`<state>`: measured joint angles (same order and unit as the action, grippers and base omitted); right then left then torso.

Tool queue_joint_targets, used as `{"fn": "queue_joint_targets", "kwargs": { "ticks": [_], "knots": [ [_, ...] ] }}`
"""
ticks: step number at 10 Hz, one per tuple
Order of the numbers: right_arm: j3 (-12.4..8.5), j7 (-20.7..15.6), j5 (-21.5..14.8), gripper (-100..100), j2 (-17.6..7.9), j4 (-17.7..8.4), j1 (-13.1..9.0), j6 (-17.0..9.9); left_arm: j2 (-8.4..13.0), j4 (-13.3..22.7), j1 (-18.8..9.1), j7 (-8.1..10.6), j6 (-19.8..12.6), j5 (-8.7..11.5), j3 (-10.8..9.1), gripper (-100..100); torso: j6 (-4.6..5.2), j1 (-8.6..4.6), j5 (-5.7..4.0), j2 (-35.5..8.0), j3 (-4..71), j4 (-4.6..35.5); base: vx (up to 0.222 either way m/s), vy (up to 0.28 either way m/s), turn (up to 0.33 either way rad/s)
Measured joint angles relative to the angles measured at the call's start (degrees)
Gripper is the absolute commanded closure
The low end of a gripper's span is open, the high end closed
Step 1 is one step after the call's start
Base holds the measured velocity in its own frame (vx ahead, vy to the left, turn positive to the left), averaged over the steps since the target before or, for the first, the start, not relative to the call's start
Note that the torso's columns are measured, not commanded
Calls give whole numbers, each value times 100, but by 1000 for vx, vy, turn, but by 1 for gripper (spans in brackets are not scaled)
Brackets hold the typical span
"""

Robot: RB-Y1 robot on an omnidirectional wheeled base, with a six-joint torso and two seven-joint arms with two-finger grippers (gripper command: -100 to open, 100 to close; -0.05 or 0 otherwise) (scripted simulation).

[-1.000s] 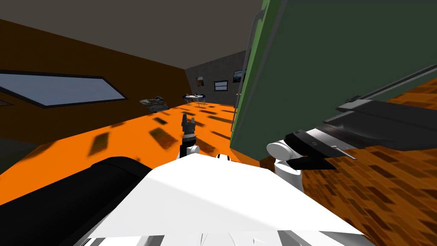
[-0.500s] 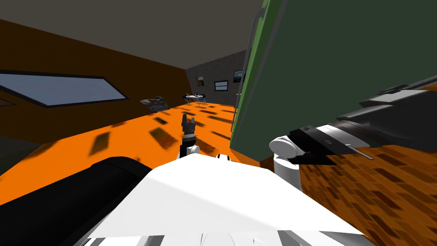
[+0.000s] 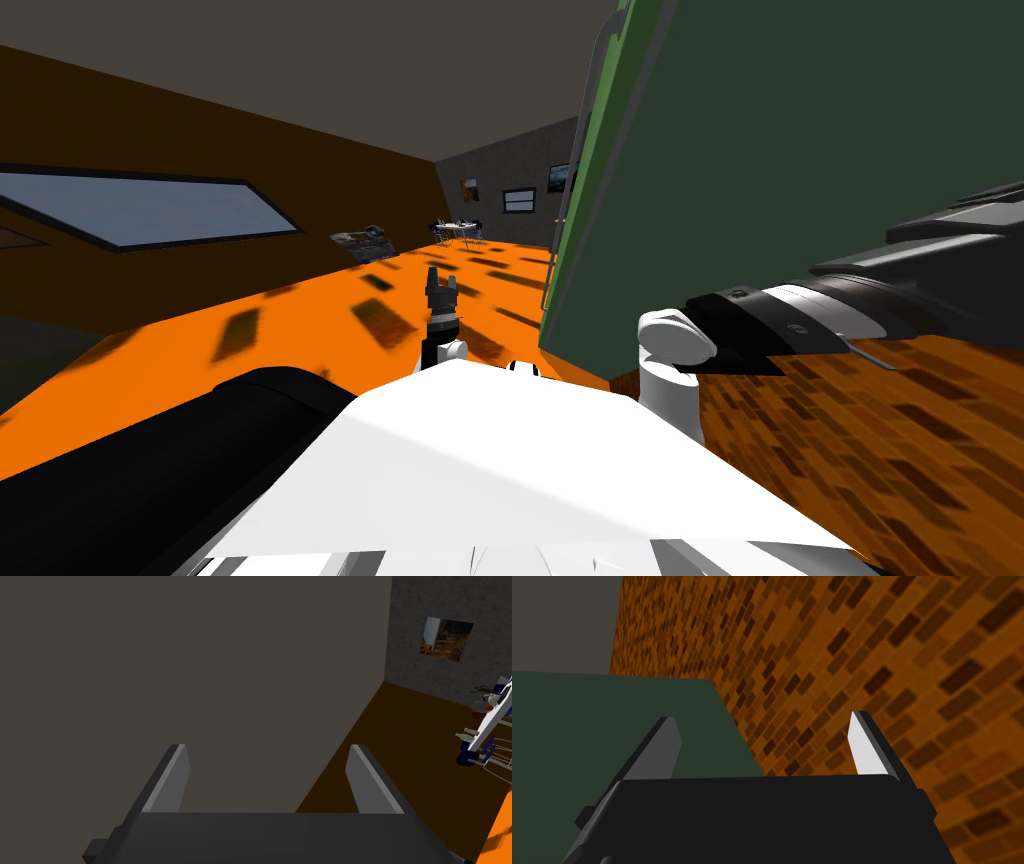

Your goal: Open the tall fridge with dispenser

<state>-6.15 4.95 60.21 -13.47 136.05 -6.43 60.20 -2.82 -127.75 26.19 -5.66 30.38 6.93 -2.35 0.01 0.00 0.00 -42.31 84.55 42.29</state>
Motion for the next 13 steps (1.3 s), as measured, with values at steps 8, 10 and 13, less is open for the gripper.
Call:
{"fn": "queue_joint_targets", "kwargs": {
  "ticks": [8, 10, 13],
  "knots": [
    [3, -6, 1282, -100, -48, -58, -905, 618, 0, 0, 0, 0, 0, 0, 0, 0, 0, 0, 0, 5, 3, -1, 24, -7, 19],
    [28, -10, 1565, -100, -45, -51, -1078, 742, 0, 0, 0, 0, 0, 0, 0, 0, -2, 0, 1, 4, 2, 0, 33, -8, 38],
    [34, -33, 2061, -100, -55, -60, -1400, 920, 0, 0, 0, 0, 0, 0, 0, 0, -2, 1, 1, 3, 2, 0, 29, -5, 27]
  ]
}}
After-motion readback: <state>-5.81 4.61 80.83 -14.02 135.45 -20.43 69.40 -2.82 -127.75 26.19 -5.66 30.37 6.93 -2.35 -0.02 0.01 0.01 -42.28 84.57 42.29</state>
